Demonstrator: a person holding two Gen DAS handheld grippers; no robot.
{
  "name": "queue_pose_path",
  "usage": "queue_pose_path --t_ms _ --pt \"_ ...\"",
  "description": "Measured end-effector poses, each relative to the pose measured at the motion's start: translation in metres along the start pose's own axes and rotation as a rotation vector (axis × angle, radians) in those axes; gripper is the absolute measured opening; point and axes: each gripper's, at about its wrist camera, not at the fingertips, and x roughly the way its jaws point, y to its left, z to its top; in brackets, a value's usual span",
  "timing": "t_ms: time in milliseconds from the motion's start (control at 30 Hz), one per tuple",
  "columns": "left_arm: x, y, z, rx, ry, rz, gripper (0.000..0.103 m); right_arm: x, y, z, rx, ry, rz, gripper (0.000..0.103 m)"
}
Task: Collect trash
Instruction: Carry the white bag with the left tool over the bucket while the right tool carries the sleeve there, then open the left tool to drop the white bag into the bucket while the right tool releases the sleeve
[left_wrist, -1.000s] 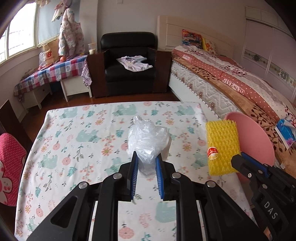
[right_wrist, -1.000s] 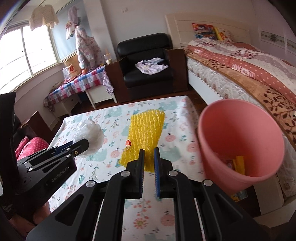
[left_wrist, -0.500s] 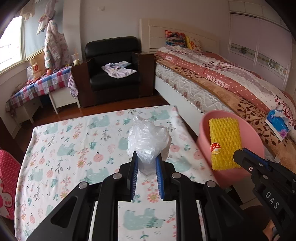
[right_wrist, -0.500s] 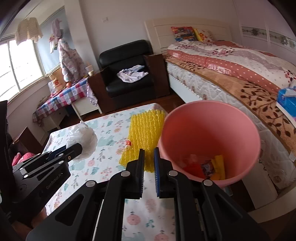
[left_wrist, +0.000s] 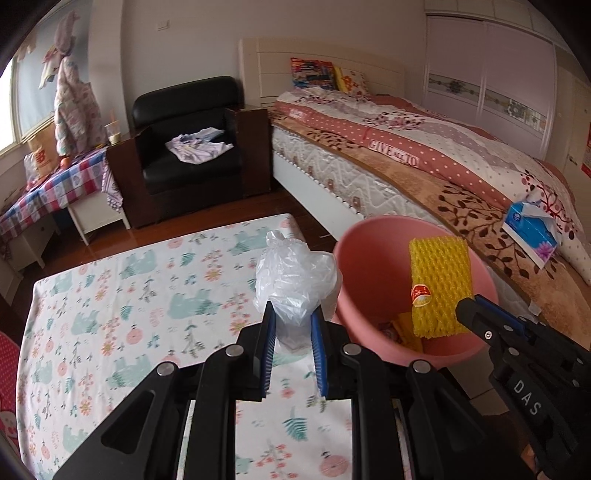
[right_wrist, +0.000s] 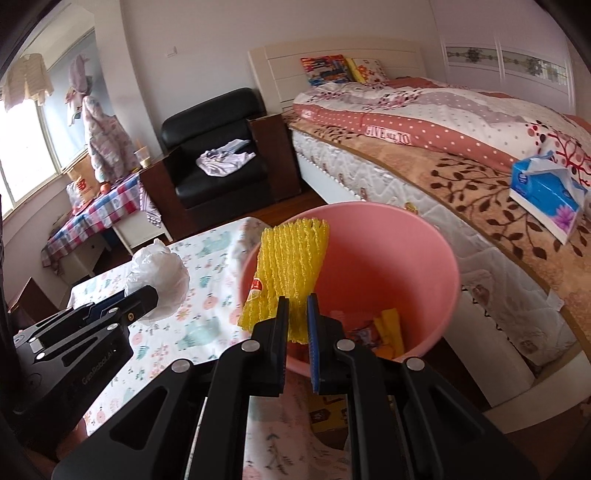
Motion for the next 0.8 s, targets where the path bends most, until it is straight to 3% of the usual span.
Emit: queue_pose_path --t_ms 800 --pt "0.044 -0.063 0.011 0.091 0.047 -0.162 0.018 0.024 -0.056 0.003 0.069 0.032 -0.099 0.010"
